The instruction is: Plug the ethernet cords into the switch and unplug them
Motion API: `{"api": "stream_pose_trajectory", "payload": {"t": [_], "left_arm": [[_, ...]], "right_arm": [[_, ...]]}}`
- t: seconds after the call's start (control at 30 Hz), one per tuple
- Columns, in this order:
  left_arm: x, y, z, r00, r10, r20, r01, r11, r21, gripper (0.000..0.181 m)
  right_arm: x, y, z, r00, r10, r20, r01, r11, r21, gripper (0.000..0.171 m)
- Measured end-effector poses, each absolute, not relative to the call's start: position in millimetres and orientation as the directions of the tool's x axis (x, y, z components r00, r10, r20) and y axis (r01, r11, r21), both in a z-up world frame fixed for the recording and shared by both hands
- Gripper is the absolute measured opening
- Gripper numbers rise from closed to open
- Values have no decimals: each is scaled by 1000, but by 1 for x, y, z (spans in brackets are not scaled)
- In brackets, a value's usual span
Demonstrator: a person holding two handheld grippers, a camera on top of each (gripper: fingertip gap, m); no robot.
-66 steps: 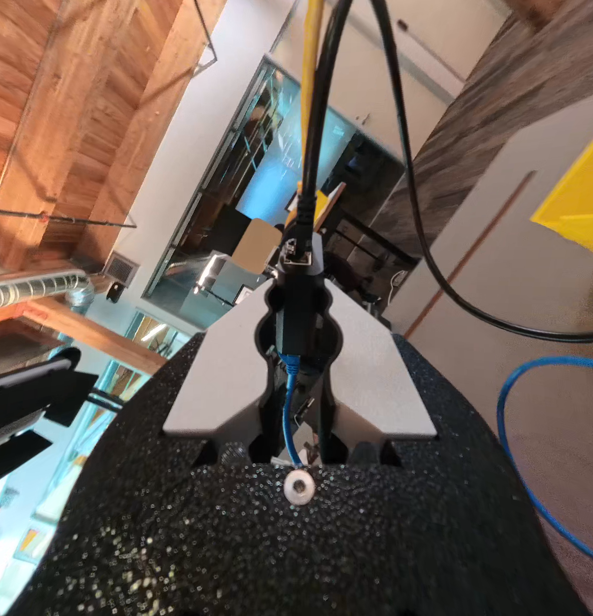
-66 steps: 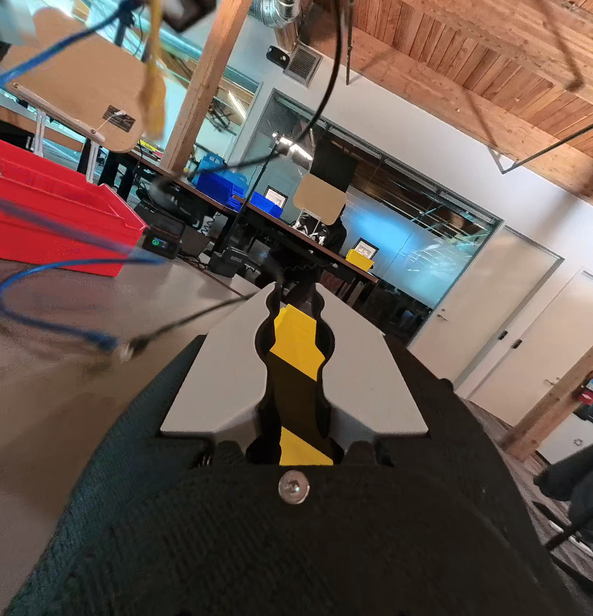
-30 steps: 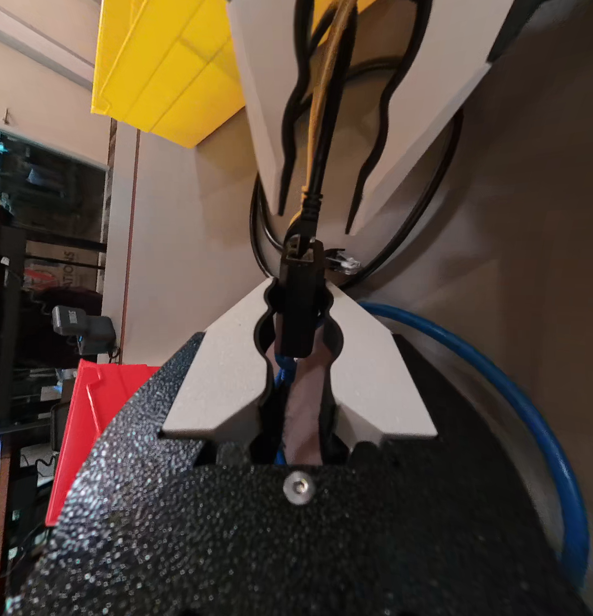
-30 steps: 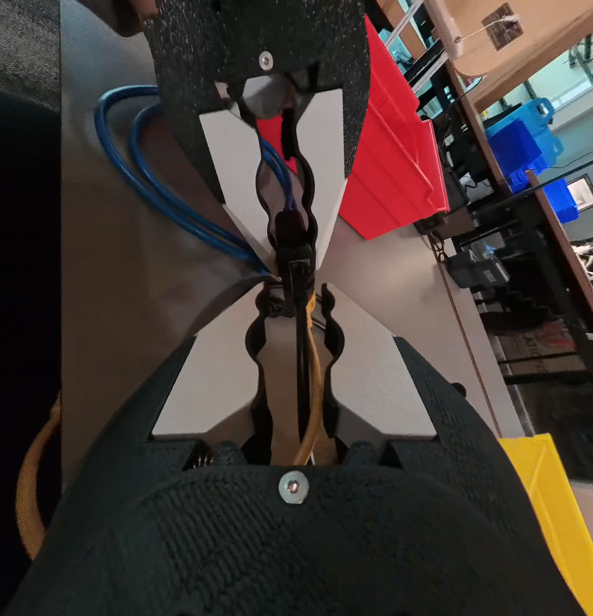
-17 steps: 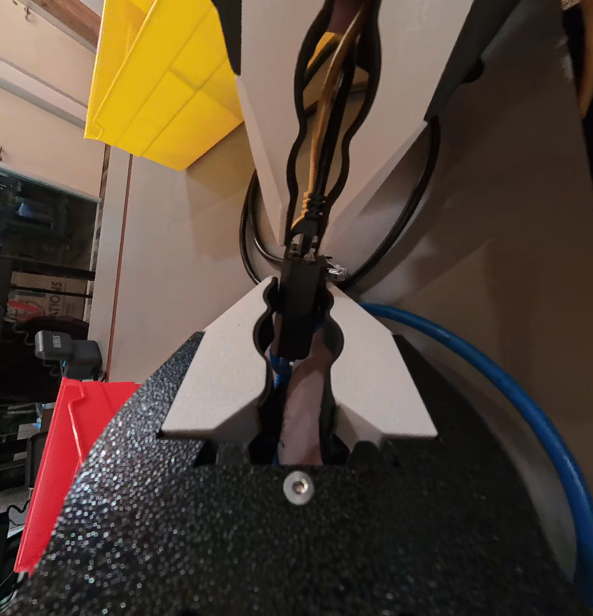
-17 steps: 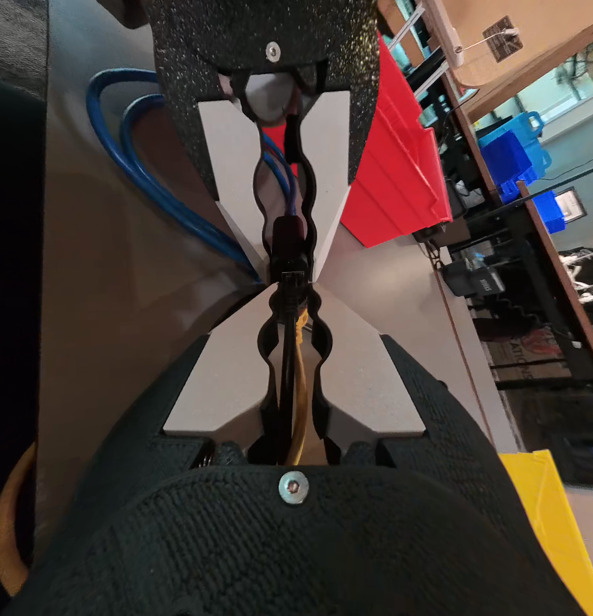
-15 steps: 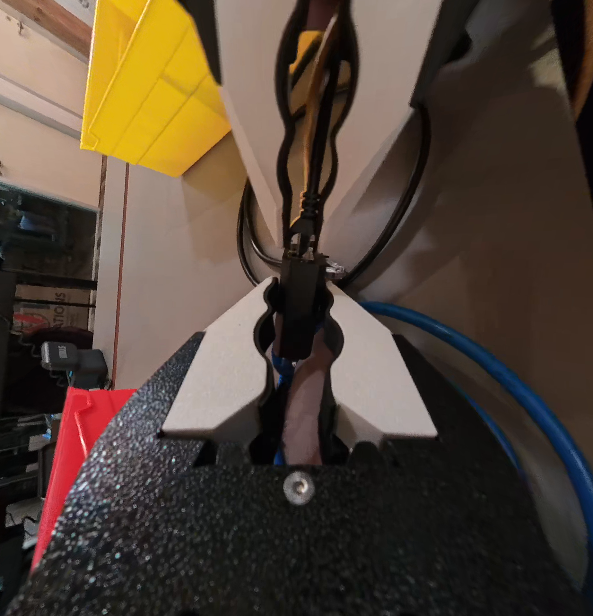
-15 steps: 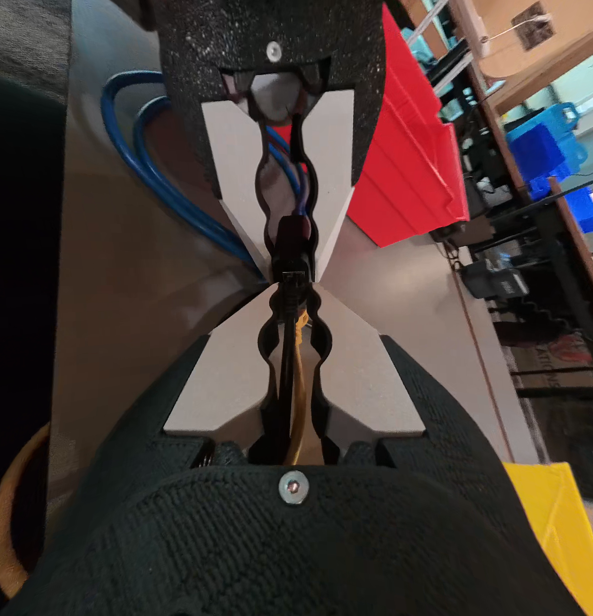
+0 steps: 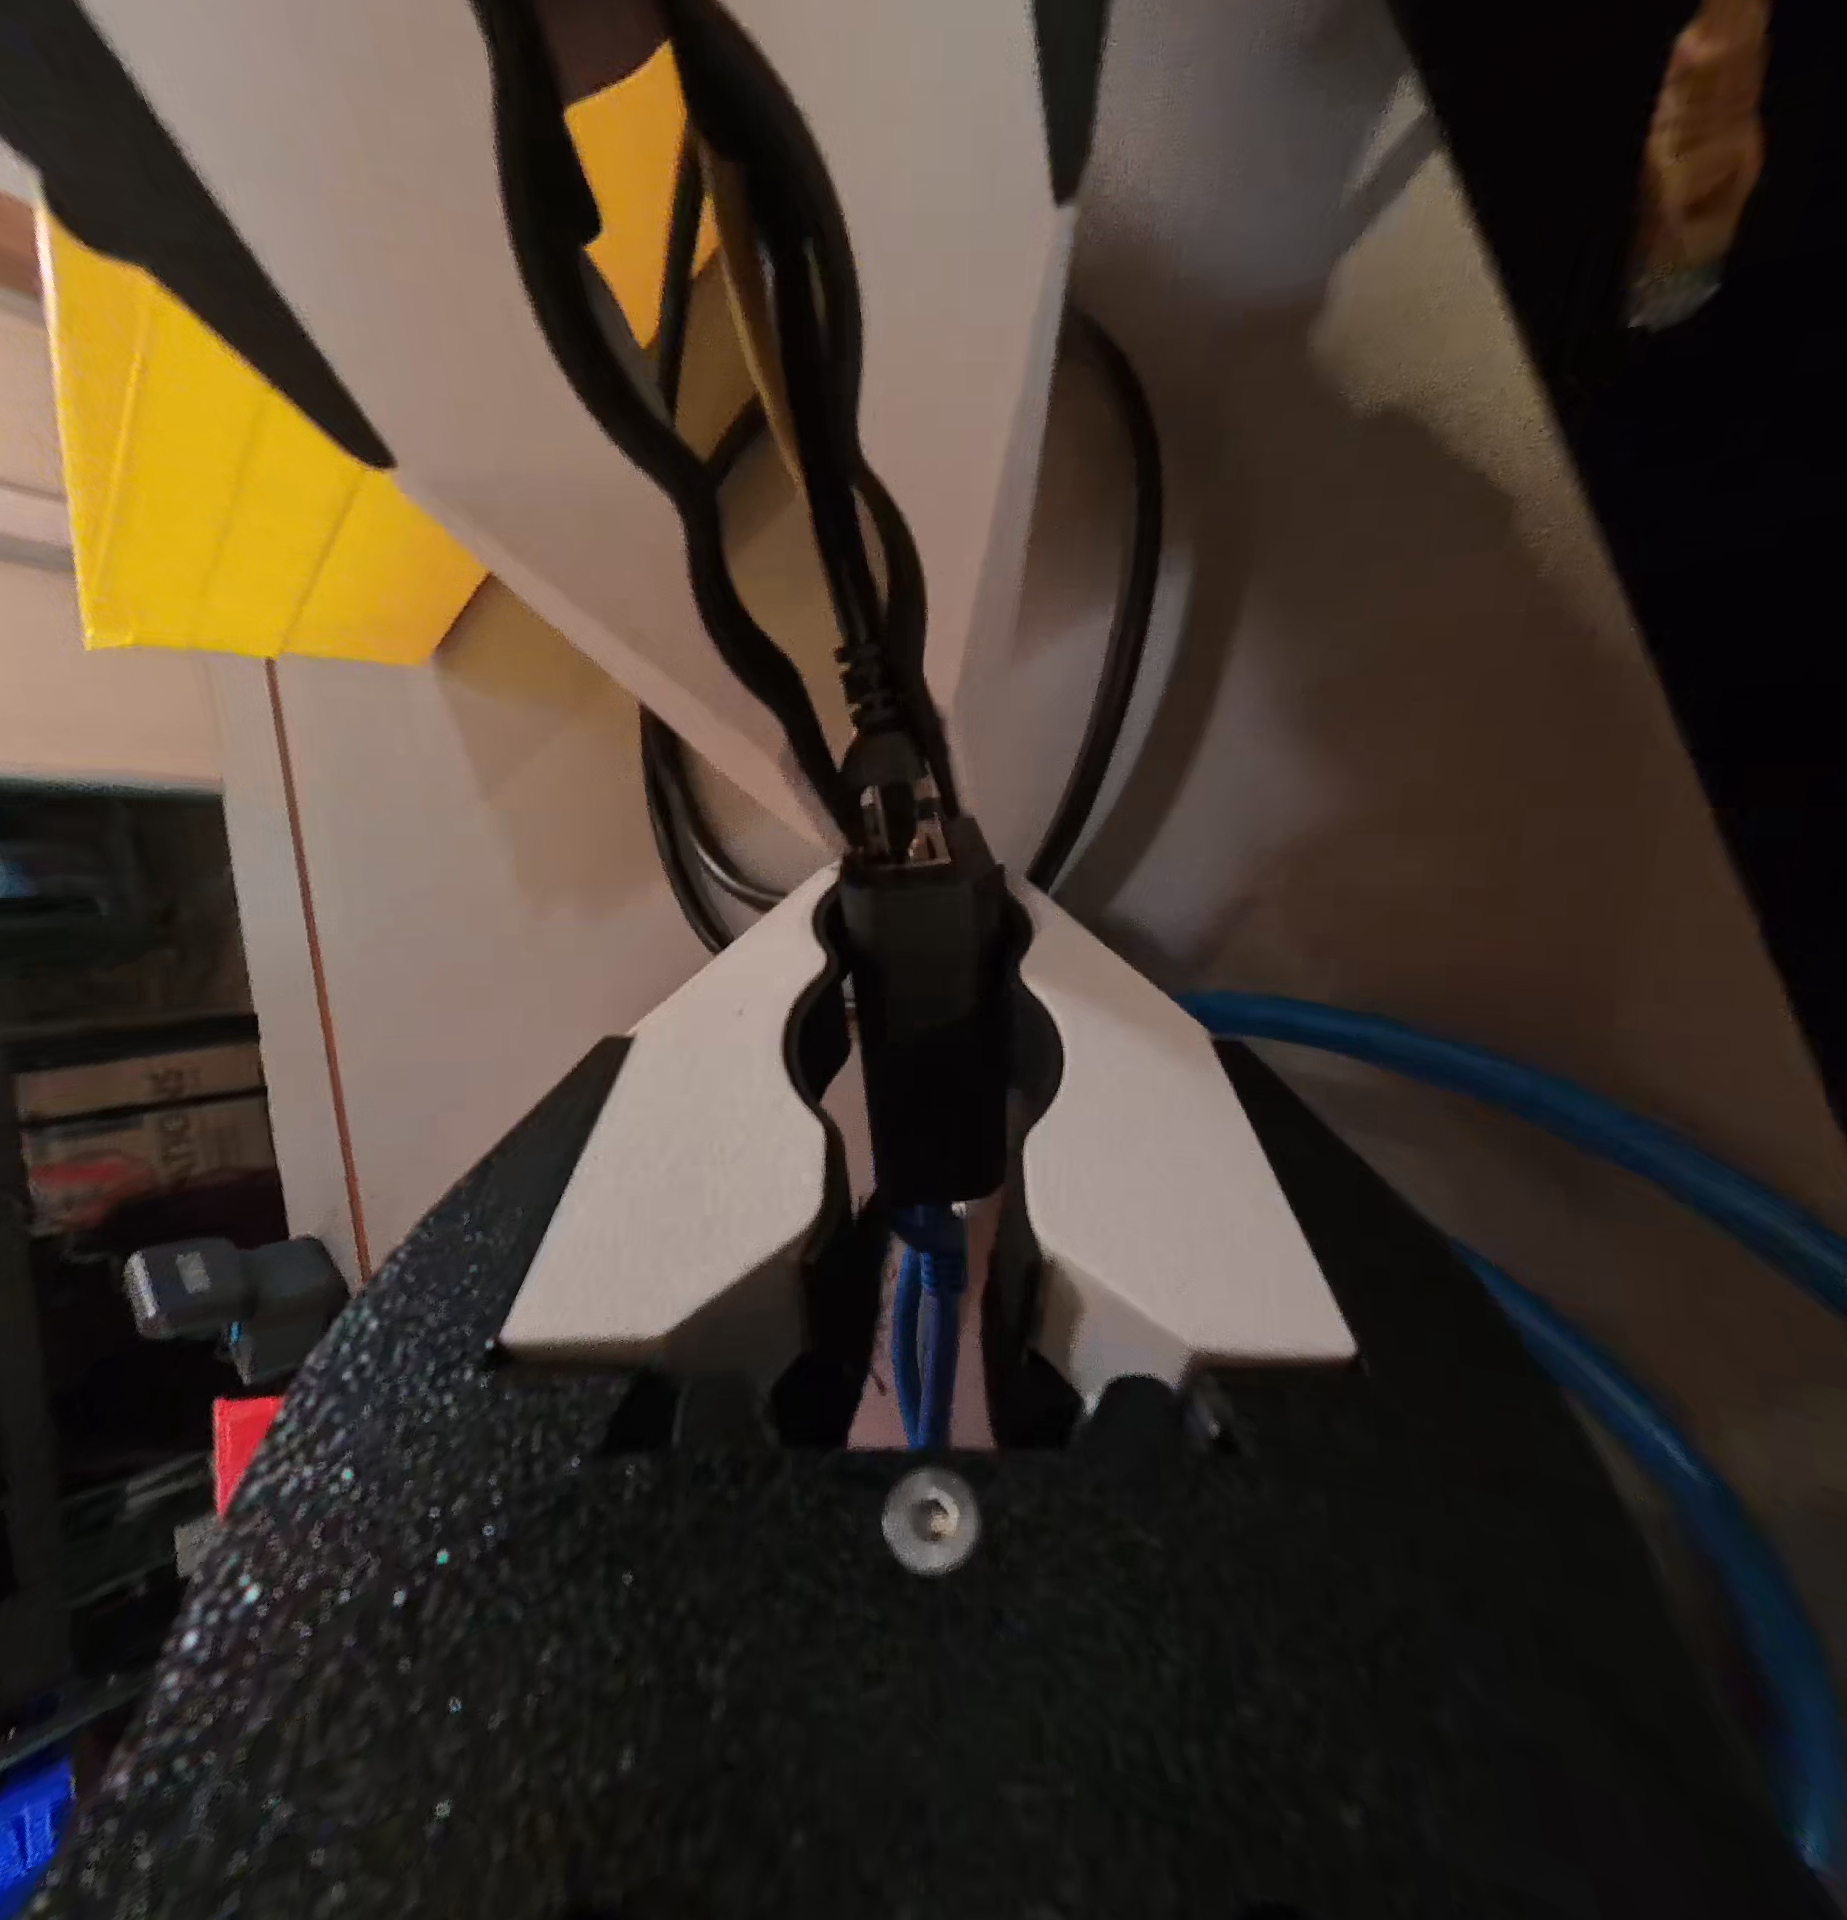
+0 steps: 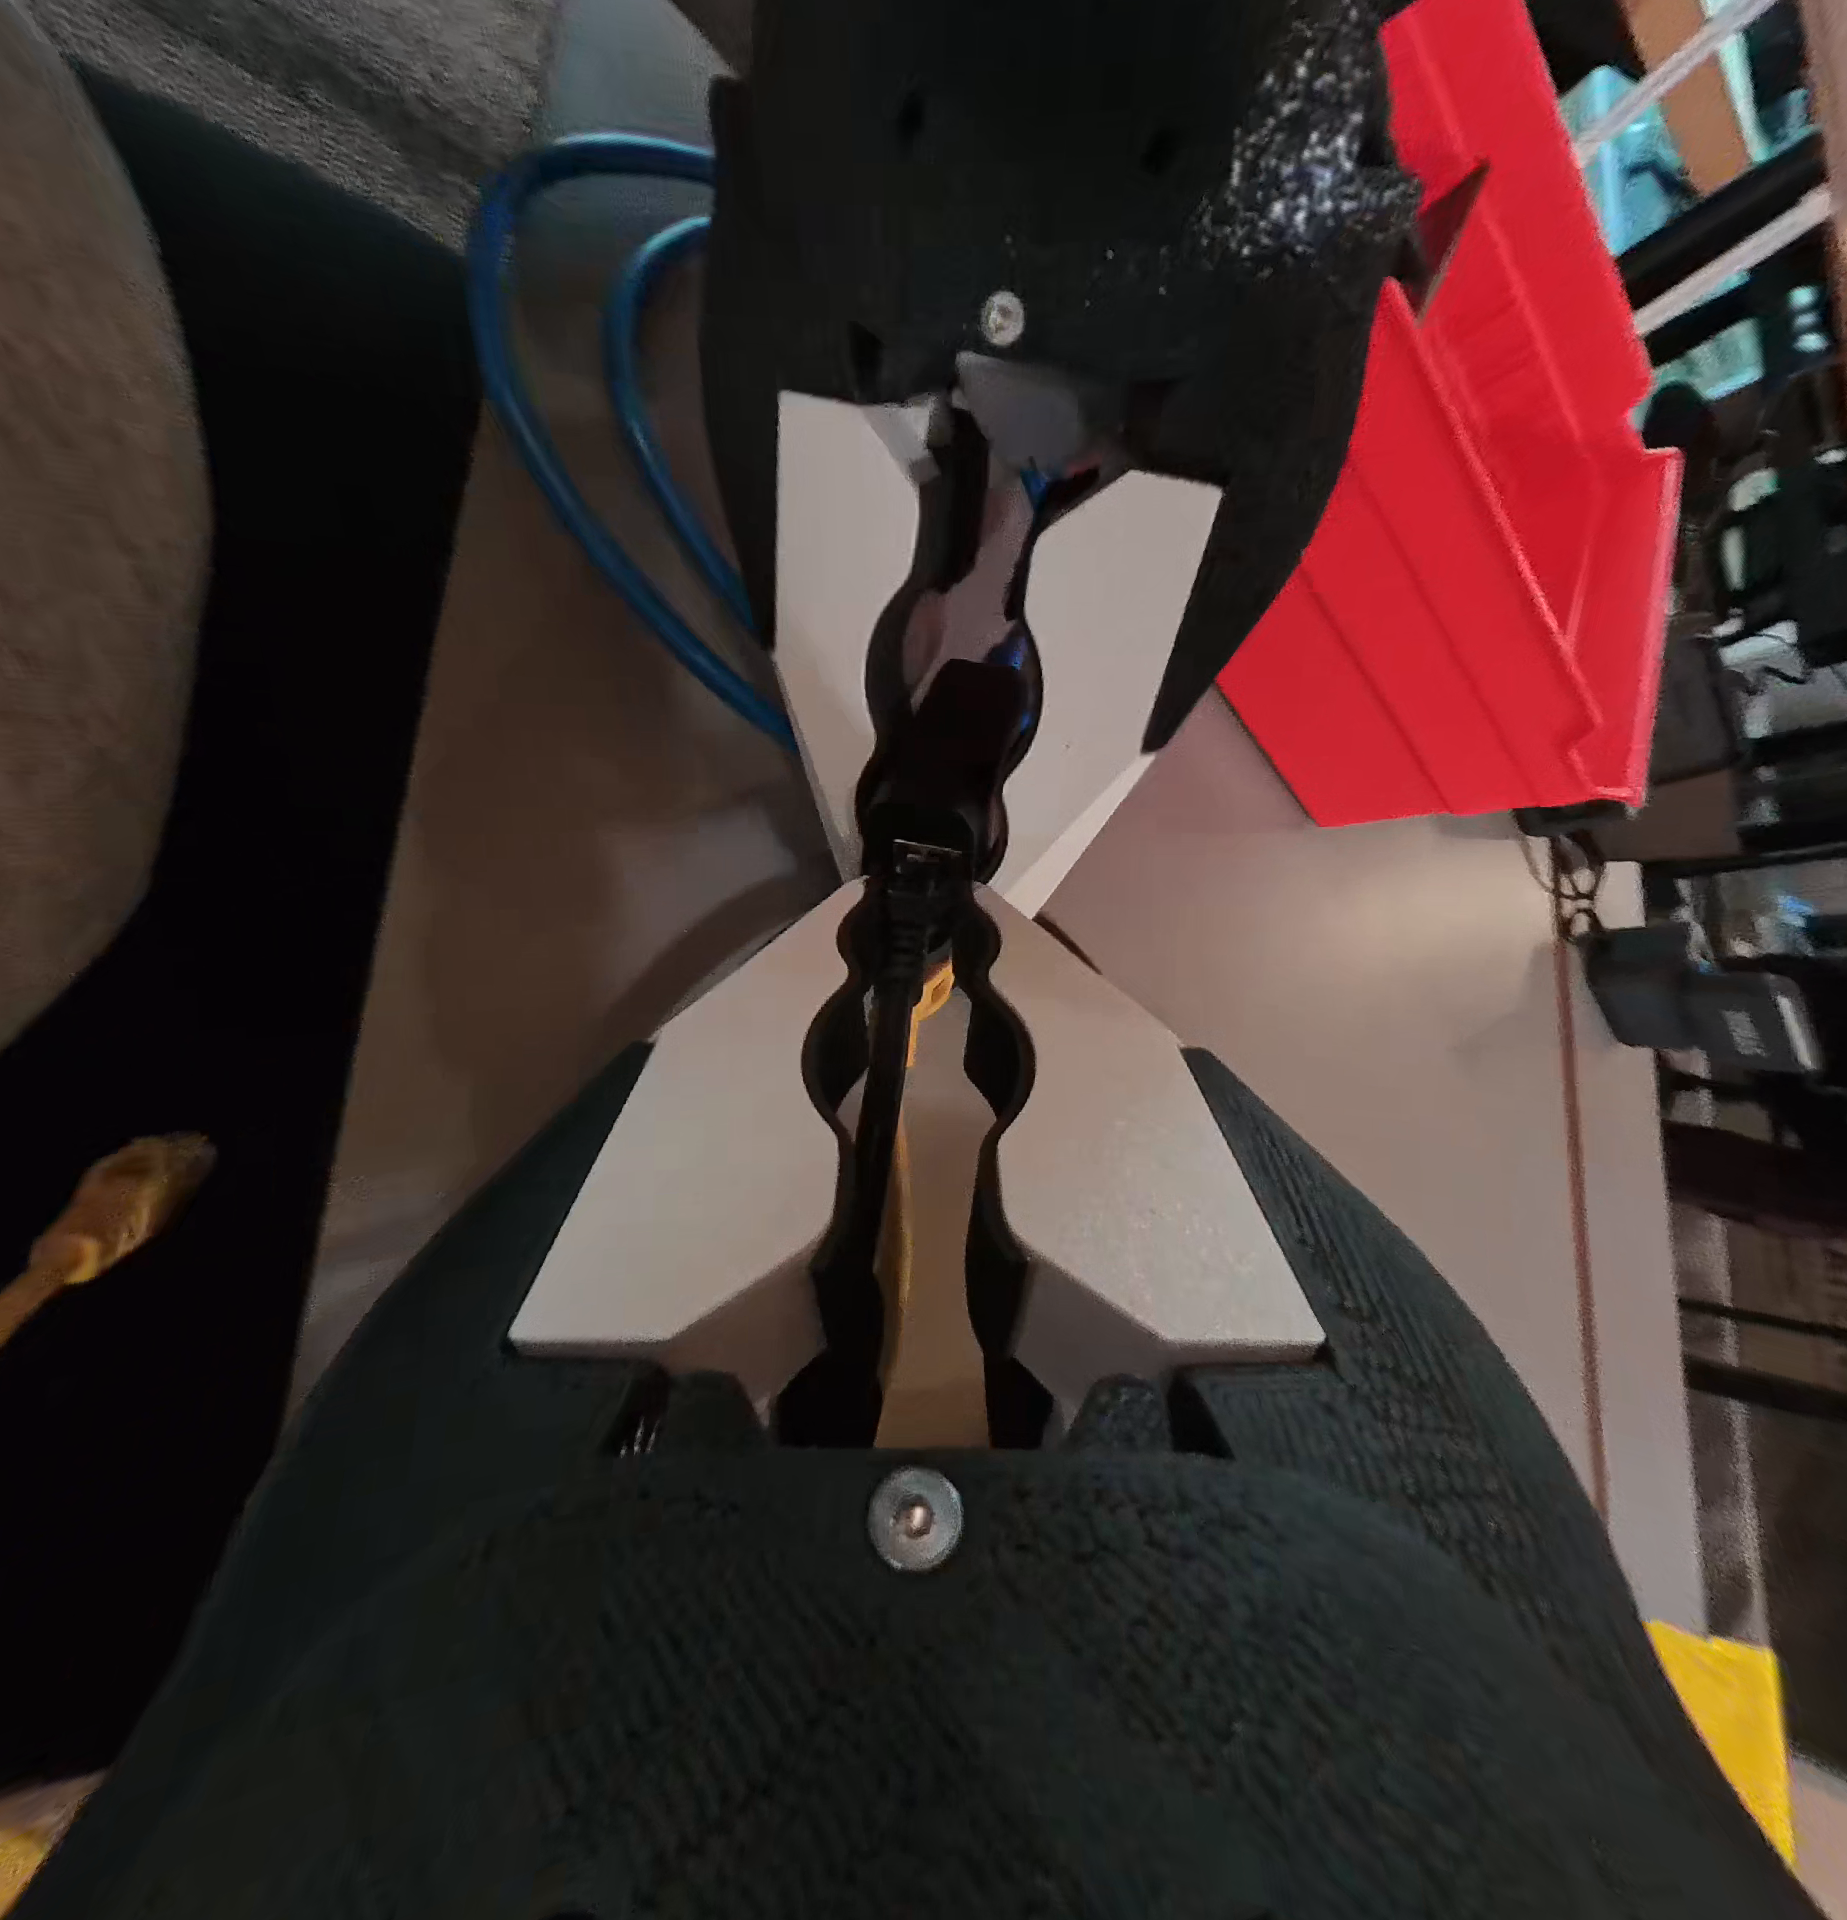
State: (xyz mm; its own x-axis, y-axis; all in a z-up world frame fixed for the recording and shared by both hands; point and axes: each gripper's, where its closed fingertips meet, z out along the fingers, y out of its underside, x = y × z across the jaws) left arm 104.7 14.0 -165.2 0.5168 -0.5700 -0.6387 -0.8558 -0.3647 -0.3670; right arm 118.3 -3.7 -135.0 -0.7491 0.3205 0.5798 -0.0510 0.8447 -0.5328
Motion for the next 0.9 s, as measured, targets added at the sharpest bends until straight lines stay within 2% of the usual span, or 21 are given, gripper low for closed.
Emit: {"api": "stream_pose_trajectory", "payload": {"t": [0.1,0.3,0.53,0.9], "left_arm": [[119,5,-161,508,-625,-592,-860,-338,-382,22],[144,-6,-126,604,-648,-464,-767,-314,-560,22],[174,-18,-108,626,-716,-308,-688,-321,-651,23],[198,-28,-89,629,-761,-159,-603,-348,-718,22]], "right_arm": [[131,-11,-130,-800,271,535,-70,844,-532,12],[151,-21,-93,-889,285,359,-69,692,-719,12],[176,-29,-73,-947,234,221,-44,588,-808,13],[196,-35,-53,-973,173,155,-43,524,-851,13]]}}
